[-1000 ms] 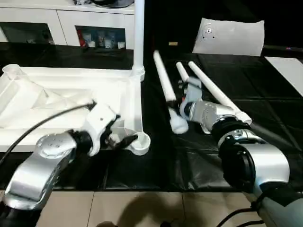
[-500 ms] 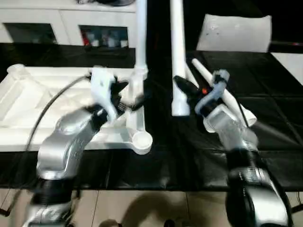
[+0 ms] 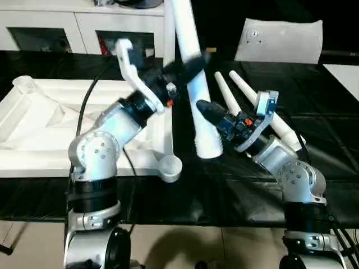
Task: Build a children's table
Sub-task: Pick table leg
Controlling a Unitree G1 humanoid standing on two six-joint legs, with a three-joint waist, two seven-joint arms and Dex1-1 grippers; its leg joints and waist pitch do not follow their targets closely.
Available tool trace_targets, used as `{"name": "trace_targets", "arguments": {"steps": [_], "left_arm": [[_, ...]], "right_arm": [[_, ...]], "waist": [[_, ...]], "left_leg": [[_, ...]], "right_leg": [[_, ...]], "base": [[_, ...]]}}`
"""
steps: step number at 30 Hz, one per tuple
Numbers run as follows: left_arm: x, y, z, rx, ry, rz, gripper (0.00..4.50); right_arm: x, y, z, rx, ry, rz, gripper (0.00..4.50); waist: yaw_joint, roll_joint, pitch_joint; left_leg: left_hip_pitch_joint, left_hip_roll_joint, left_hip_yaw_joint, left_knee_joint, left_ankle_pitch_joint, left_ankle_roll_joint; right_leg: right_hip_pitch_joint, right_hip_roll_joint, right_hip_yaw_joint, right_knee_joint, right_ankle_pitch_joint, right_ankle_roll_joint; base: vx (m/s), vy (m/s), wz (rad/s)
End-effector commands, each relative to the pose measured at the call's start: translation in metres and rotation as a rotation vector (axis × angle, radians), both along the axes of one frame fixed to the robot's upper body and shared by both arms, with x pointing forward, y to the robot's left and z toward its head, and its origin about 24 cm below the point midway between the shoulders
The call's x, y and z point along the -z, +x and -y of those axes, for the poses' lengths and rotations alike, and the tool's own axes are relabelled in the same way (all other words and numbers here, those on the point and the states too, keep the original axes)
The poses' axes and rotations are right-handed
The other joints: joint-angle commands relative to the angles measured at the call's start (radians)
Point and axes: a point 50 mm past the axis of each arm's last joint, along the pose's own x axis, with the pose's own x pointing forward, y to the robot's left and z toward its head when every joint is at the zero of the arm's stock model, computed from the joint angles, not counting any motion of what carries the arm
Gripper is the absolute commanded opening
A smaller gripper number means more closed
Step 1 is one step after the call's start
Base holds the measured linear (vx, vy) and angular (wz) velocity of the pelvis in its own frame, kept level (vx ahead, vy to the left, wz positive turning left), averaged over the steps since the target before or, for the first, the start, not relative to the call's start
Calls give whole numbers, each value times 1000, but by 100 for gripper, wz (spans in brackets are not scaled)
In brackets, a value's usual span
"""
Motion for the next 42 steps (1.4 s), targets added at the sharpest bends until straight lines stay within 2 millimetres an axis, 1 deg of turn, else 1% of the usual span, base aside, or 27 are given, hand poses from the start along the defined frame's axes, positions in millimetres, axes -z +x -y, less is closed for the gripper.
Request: {"name": "trace_targets", "arguments": {"steps": [1, 2, 4, 5, 6, 7, 8, 9, 10, 11, 14, 16, 17, 18, 19, 20, 21, 23, 24, 26, 29, 30, 32, 33, 34, 35, 42], "left_arm": [[-4, -4, 2, 43, 11, 19, 380], [-1, -4, 2, 49, 27, 14, 377], [0, -5, 2, 48, 37, 5, 375], [1, -5, 2, 46, 41, 0, 357], [3, -5, 2, 45, 42, -3, 357], [4, -5, 1, 40, 51, -3, 341], [5, -4, 0, 28, 62, -1, 337], [7, -3, -1, 12, 79, -2, 330], [8, -2, -2, 4, 88, -6, 330], [9, -2, -2, -10, 118, -8, 304], [12, -2, -1, -38, 165, -16, 290], [13, -1, -1, -81, 170, -30, 272], [13, -1, -1, -81, 170, -30, 259], [14, 0, -1, -114, 183, -47, 259], [17, 1, 0, -163, 192, -70, 243], [18, 1, 0, -209, 198, -84, 243], [19, 1, 0, -237, 201, -91, 234], [19, 1, -1, -302, 241, -75, 211], [18, -1, 0, -309, 256, -59, 211], [17, -5, 4, -311, 280, -18, 199], [16, -10, 9, -310, 289, 20, 191], [16, -11, 10, -313, 283, 21, 189], [16, -12, 11, -324, 277, 19, 187], [16, -12, 12, -326, 277, 17, 187], [16, -12, 12, -327, 276, 16, 186], [16, -13, 13, -332, 276, 15, 186], [16, -15, 15, -341, 252, 13, 185]], "right_arm": [[-4, -3, -1, -20, 0, 18, 180], [-5, -4, -2, -25, -1, 22, 180], [-5, -4, -2, -27, -3, 24, 180], [-5, -5, -2, -29, -3, 25, 180], [-6, -5, -3, -33, -1, 26, 180], [-5, -5, -4, -32, -6, 29, 180], [-5, -5, -4, -31, -11, 31, 180], [-5, -5, -5, -30, -18, 34, 180], [-6, -6, -5, -29, -24, 36, 180], [-6, -5, -6, -15, -42, 43, 180], [-7, -2, -11, 34, -121, 86, 180], [-7, 0, -14, 77, -179, 117, 180], [-7, 0, -14, 77, -179, 117, 180], [-7, 1, -16, 101, -199, 127, 180], [-8, 3, -18, 142, -225, 153, 180], [-8, 4, -20, 167, -236, 167, 180], [-9, 5, -22, 179, -239, 172, 180], [-10, 5, -26, 211, -277, 219, 180], [-10, 5, -28, 217, -291, 239, 180], [-10, 3, -35, 227, -314, 281, 180], [-10, 2, -41, 235, -322, 306, 180], [-8, 2, -43, 243, -333, 320, 180], [-7, 2, -46, 251, -351, 340, 180], [-6, 2, -46, 252, -354, 342, 180], [-6, 3, -47, 253, -358, 345, 180], [-5, 3, -47, 256, -368, 355, 180], [-3, 5, -46, 280, -391, 389, 180]], "waist": [[6, 9, -78], [8, 12, -79], [7, 10, -79], [8, 11, -79], [8, 10, -80], [10, 11, -80], [9, 10, -80], [10, 12, -81], [9, 13, -83], [10, 13, -83], [8, 15, -83], [7, 13, -83], [6, 14, -82], [7, 14, -83], [5, 11, -81], [5, 9, -81], [4, 11, -81], [4, 9, -79], [3, 10, -80], [3, 7, -80], [0, 9, -79], [0, 7, -79], [-2, 8, -77], [-3, 6, -77], [-3, 7, -77], [-3, 6, -77], [-3, 6, -79]], "left_leg": [[-8, -6, 13, -57, -103, 31], [-7, -5, 12, -58, -102, 30], [-8, -4, 12, -58, -101, 29], [-8, -3, 12, -58, -98, 28], [-9, -3, 12, -58, -95, 27], [-9, -2, 11, -59, -90, 28], [-9, -1, 11, -60, -90, 29], [-9, -1, 10, -60, -86, 29], [-11, 1, 9, -59, -69, 32], [-9, 3, 8, -59, -63, 32], [-10, 4, 8, -59, -59, 26], [-13, 4, 7, -59, -58, 15], [-12, 3, 8, -59, -61, 13], [-12, 4, 8, -59, -67, 14], [-12, 3, 9, -59, -73, 14], [-14, 5, 9, -59, -75, 13], [-13, 6, 8, -59, -79, 10], [-14, 3, 9, -59, -86, 16], [-14, 4, 9, -60, -87, 17], [-15, 6, 8, -60, -91, 21], [-15, 5, 8, -60, -87, 23], [-16, 6, 8, -60, -86, 23], [-14, 4, 10, -60, -104, 22], [-14, 4, 9, -61, -111, 19], [-14, 4, 9, -60, -115, 18], [-13, 4, 10, -60, -114, 19], [-16, 3, 10, -58, -95, 29]], "right_leg": [[71, -64, 28, -89, -243, -155], [71, -66, 28, -88, -237, -155], [72, -67, 27, -88, -228, -155], [73, -68, 27, -88, -225, -157], [73, -68, 27, -87, -220, -158], [74, -69, 26, -87, -212, -159], [74, -70, 25, -87, -214, -158], [75, -70, 24, -86, -208, -157], [75, -72, 23, -84, -178, -159], [74, -72, 22, -82, -161, -163], [74, -73, 20, -79, -142, -166], [78, -76, 21, -77, -132, -171], [76, -74, 21, -79, -135, -171], [77, -76, 21, -78, -136, -171], [77, -75, 21, -80, -146, -169], [78, -77, 21, -80, -151, -168], [77, -77, 21, -79, -157, -168], [76, -76, 22, -84, -185, -157], [75, -75, 22, -84, -190, -150], [73, -78, 21, -83, -197, -143], [74, -76, 23, -81, -180, -145], [74, -77, 22, -80, -173, -147], [71, -75, 22, -84, -193, -145], [72, -75, 22, -84, -207, -141], [71, -74, 23, -85, -216, -137], [71, -74, 23, -85, -216, -135], [73, -74, 23, -81, -169, -143]], "base": [[0, 0, 0], [0, 0, 0], [0, 0, 0], [0, 0, 0], [0, 0, 0], [0, 0, 0], [0, 0, 0], [0, 0, 0], [0, 0, 0], [0, 0, 0], [0, 0, 0], [0, 0, 0], [0, 0, 0], [0, 0, 0], [0, 0, 0], [0, 0, 0], [0, 0, 0], [0, 0, 0], [0, 0, 0], [0, 0, 0], [0, 0, 0], [0, 0, 0], [0, 0, 0], [0, 0, 0], [0, 0, 0], [0, 0, 0], [0, 0, 0]]}}
